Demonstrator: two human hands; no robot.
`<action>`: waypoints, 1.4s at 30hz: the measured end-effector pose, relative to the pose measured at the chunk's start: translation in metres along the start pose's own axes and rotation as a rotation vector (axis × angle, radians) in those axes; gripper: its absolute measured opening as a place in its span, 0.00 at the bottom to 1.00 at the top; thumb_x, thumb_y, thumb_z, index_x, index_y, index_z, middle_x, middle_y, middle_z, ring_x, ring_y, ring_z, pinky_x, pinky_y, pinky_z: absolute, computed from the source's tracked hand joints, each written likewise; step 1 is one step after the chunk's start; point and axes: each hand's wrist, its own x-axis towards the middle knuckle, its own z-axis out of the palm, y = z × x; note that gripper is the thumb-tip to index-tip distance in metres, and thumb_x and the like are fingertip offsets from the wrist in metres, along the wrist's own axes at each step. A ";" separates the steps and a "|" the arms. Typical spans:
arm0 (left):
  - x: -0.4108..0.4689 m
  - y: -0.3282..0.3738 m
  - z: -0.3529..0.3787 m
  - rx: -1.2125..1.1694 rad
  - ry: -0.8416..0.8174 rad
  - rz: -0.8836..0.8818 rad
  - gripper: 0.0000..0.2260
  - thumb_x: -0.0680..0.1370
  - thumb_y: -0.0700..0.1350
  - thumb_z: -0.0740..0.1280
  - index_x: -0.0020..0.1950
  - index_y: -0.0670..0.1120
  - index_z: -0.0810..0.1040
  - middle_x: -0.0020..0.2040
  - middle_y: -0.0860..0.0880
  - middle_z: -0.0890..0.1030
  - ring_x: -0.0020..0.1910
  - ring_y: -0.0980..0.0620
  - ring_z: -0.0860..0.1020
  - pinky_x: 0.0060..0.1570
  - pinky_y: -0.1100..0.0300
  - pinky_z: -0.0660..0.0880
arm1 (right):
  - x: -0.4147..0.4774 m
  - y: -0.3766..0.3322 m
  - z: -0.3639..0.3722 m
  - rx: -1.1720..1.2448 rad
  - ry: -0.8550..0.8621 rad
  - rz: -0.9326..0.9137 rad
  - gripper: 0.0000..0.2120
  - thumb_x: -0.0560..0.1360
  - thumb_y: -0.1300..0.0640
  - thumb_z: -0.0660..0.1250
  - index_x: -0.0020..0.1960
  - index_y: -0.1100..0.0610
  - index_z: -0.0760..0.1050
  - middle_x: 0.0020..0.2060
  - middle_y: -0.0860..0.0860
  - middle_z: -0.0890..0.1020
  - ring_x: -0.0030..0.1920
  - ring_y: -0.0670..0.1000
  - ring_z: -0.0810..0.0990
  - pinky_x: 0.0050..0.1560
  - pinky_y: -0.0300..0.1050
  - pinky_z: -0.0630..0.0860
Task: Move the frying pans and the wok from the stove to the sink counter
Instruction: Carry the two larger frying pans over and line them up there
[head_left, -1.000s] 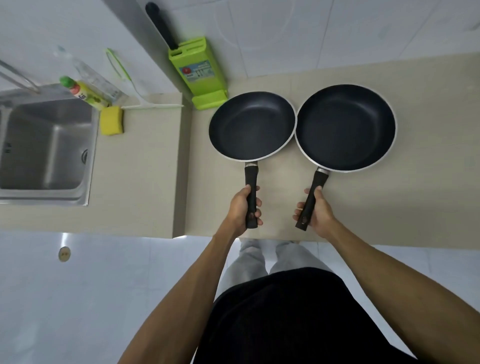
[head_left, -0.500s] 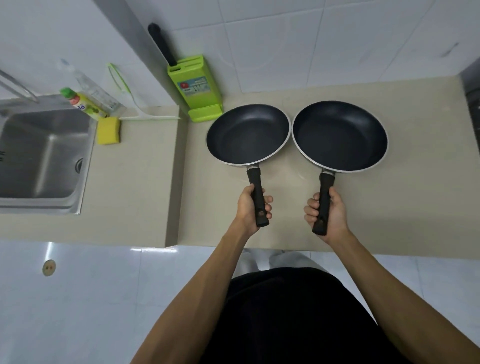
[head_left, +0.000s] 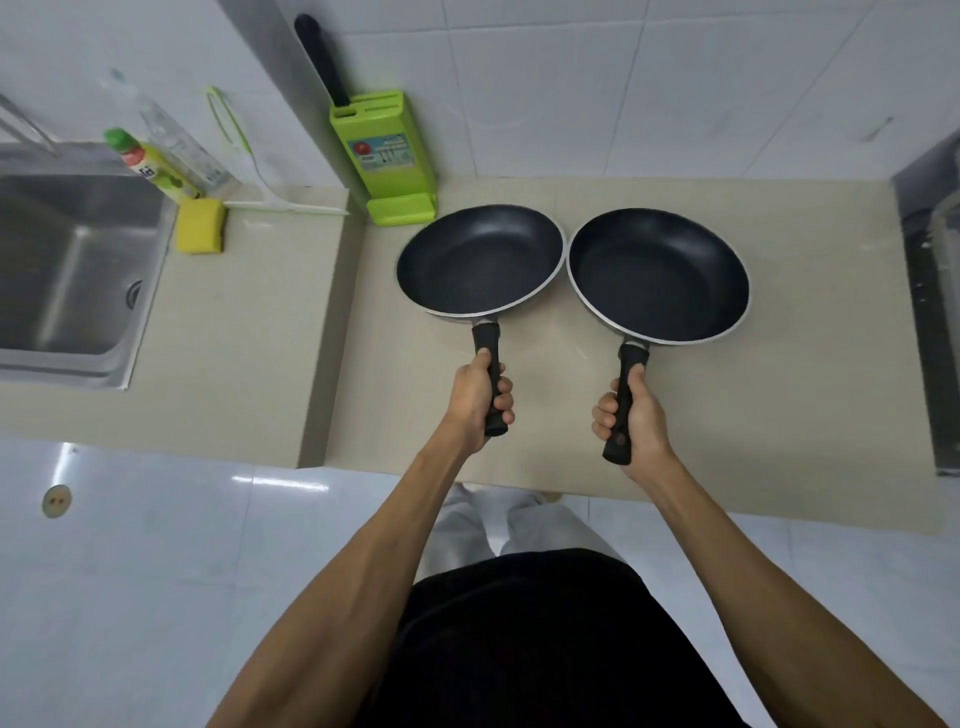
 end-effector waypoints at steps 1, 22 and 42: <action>-0.004 -0.003 -0.001 -0.016 -0.005 0.003 0.14 0.84 0.51 0.54 0.44 0.45 0.70 0.25 0.51 0.69 0.18 0.55 0.63 0.18 0.65 0.63 | -0.003 0.000 -0.002 -0.002 -0.009 0.001 0.20 0.83 0.38 0.57 0.43 0.54 0.68 0.26 0.48 0.69 0.22 0.47 0.65 0.20 0.39 0.63; -0.111 -0.019 -0.172 -0.284 0.000 0.130 0.13 0.84 0.52 0.56 0.45 0.45 0.70 0.25 0.52 0.69 0.17 0.56 0.64 0.16 0.65 0.62 | -0.086 0.060 0.069 -0.244 -0.178 -0.078 0.18 0.84 0.42 0.56 0.43 0.55 0.68 0.24 0.48 0.68 0.20 0.46 0.66 0.19 0.36 0.62; -0.209 -0.061 -0.531 -0.510 0.263 0.347 0.12 0.84 0.51 0.55 0.46 0.45 0.69 0.25 0.52 0.69 0.19 0.55 0.64 0.18 0.65 0.64 | -0.180 0.301 0.310 -0.624 -0.547 -0.055 0.20 0.81 0.39 0.59 0.42 0.54 0.67 0.23 0.48 0.68 0.19 0.45 0.65 0.17 0.36 0.62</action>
